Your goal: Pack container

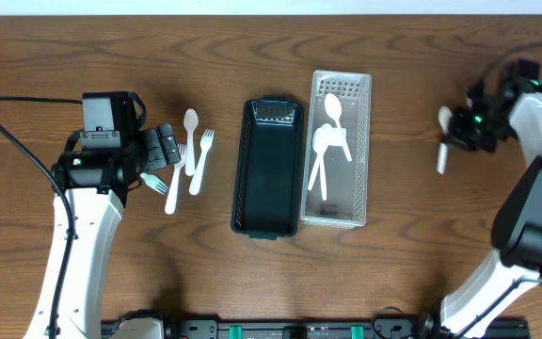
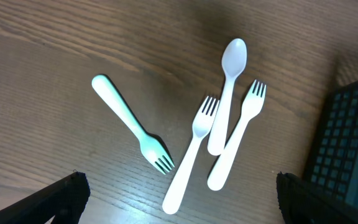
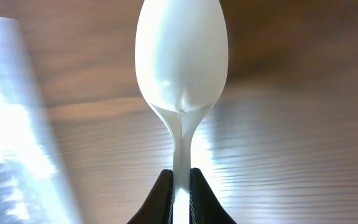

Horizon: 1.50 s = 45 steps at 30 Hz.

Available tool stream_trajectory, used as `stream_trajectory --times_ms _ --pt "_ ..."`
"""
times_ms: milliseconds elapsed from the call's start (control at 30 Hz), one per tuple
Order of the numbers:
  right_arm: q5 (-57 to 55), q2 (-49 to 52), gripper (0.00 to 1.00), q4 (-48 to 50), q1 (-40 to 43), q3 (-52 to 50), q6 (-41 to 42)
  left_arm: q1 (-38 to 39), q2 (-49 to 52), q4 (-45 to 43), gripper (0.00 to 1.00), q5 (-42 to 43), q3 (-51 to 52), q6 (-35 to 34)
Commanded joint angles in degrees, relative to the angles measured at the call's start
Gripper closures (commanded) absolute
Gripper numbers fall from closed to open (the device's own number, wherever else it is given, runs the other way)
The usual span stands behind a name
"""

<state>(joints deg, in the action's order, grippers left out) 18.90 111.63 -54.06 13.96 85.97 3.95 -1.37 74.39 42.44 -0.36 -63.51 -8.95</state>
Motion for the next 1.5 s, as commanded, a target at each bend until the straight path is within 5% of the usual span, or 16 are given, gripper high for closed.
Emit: stream_trajectory --times_ms 0,467,533,667,933,1100,1300,1467 --pt "4.68 -7.41 0.99 0.76 -6.21 1.92 6.6 -0.28 0.2 0.17 0.02 -0.26 -1.11 0.57" --pt "-5.62 -5.4 0.98 6.45 -29.53 0.09 12.74 -0.28 0.2 3.8 0.02 0.9 -1.11 -0.09" --pt "-6.12 -4.57 0.69 7.5 -31.19 0.09 12.76 -0.28 0.2 3.85 0.02 1.2 -1.11 -0.09" --pt "-9.11 -5.92 0.64 8.79 -31.76 1.01 13.29 -0.28 0.2 3.76 0.02 1.29 -1.11 -0.09" --pt "-21.94 -13.92 0.48 7.96 -21.33 3.39 13.18 -0.28 0.35 -1.75 0.0 1.22 -1.11 -0.09" --pt "-23.32 -13.62 0.37 3.39 -9.29 2.95 13.2 -0.42 4.37 -4.09 0.11 -0.85 -1.11 -0.52" --pt "-17.57 -11.54 0.34 -3.34 1.36 2.8 14.38 -5.38 15.45 -3.74 0.15 -2.71 -1.14 -15.67" --pt "-14.34 -11.3 0.36 -4.83 5.51 2.78 14.47 -11.58 24.48 -4.87 0.24 5.84 -1.14 -27.91"
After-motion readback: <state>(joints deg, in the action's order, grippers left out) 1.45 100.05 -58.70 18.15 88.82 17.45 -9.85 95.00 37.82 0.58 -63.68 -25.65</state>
